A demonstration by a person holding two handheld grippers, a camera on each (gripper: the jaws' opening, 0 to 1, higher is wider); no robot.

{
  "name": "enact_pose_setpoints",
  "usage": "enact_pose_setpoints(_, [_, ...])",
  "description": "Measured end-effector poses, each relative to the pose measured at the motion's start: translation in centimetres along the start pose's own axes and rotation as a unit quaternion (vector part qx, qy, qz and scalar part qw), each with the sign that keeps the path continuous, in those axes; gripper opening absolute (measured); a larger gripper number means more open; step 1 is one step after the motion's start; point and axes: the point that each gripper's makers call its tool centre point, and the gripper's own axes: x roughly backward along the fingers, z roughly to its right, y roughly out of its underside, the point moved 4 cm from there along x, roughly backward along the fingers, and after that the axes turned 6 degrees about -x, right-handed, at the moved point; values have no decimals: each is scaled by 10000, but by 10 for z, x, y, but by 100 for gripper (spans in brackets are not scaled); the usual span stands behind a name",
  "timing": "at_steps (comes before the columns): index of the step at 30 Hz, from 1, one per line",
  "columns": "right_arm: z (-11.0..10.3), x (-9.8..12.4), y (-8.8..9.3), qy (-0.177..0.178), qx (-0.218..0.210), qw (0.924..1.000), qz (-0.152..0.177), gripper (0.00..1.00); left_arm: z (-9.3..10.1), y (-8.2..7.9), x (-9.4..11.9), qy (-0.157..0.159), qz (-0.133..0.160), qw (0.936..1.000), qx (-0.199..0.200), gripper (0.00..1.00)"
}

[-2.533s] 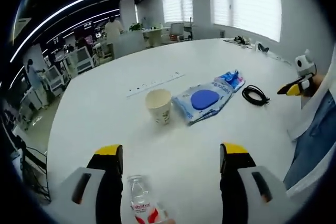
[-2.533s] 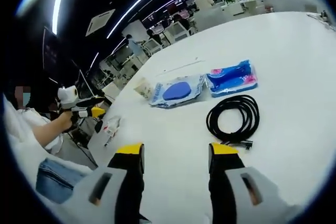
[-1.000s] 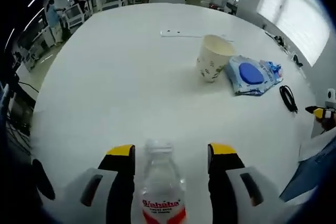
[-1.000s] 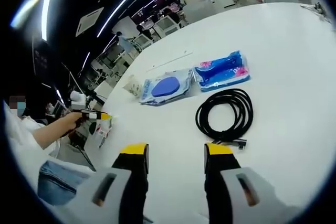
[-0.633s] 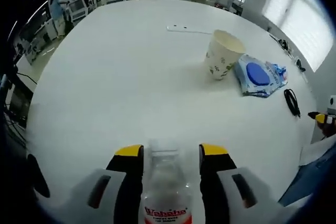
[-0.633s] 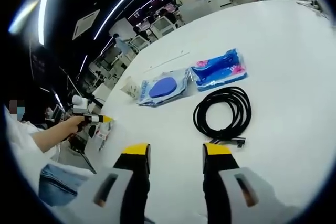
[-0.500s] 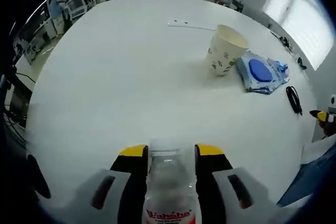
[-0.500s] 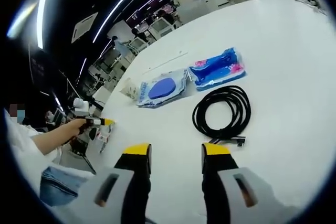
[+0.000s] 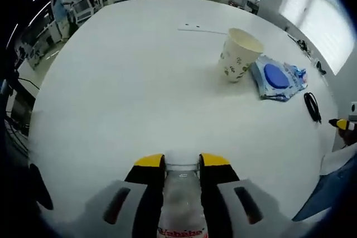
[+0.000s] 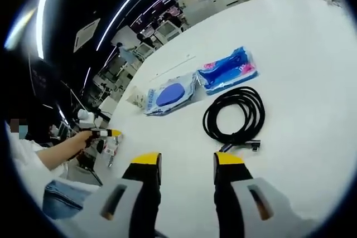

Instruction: Arrange the tabletop items into an orderly group along one side of the table until the central work area is clear of visible clutter.

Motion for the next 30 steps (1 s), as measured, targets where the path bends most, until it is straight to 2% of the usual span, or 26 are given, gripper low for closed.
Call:
enact_pose_setpoints(7, [1, 0, 1, -56, -165, 9998, 52, 35, 1, -5, 26, -22, 272, 9996, -59, 21])
enact_pose_setpoints(12, [4, -1, 1, -108, -304, 9994, 87, 35, -1, -10, 46, -102, 662, 9978, 17, 21])
enact_pose_setpoints(14, [4, -3, 2, -134, -366, 9992, 83, 35, 0, -10, 53, -124, 721, 9973, 16, 21])
enact_pose_setpoints(18, [3, -3, 3, -175, -393, 9990, 84, 35, -2, -15, 70, -207, 1025, 9945, 82, 21])
enact_pose_setpoints(20, [3, -3, 3, -182, -387, 9991, 84, 35, -3, -20, 77, -195, 1347, 9906, 121, 21])
enact_pose_setpoints(26, [7, -3, 4, -218, -550, 9982, 113, 35, -2, -22, 86, -197, 1484, 9885, 202, 20])
enact_pose_setpoints(30, [8, -1, 4, -198, -582, 9980, 148, 35, -2, -30, 99, -222, 1696, 9849, 266, 20])
